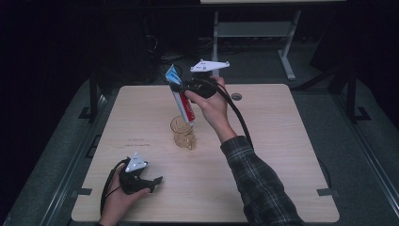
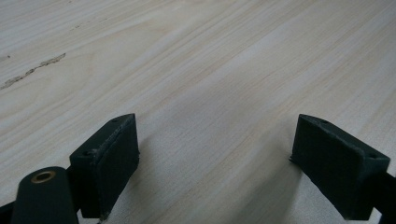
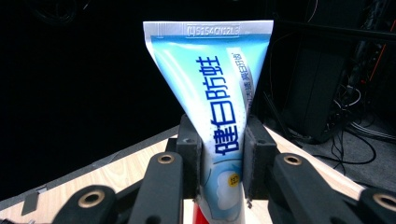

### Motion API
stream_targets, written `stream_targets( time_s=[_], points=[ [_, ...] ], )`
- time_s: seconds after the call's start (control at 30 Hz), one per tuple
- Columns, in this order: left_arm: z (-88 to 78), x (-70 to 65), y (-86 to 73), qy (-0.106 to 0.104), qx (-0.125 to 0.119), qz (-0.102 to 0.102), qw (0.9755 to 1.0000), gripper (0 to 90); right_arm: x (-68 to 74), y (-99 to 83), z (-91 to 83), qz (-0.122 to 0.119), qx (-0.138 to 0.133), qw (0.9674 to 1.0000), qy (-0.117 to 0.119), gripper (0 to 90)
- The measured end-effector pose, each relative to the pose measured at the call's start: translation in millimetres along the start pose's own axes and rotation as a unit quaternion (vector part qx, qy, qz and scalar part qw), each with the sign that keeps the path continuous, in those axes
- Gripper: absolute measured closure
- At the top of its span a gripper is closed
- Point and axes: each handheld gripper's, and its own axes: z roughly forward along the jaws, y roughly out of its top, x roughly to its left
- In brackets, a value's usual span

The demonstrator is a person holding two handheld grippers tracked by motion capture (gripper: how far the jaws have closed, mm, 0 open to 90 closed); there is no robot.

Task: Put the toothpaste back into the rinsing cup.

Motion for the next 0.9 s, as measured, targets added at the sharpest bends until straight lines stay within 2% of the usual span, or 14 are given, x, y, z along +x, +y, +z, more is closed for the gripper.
stream_targets(
  time_s=[0.23, 0.9],
  points=[
    [0.0, -0.2, -0.1, -0.001, 0.0, 0.001, 1.0, 13.6, -2.3, -5.2, 13.4, 0.004, 0.006, 1.0, -0.003, 71.9],
    [0.0, -0.2, -0.1, -0.001, 0.0, 0.002, 1.0, 13.6, -4.2, -23.2, 32.8, 0.009, 0.027, 0.9996, 0.003, 71.8]
  ],
)
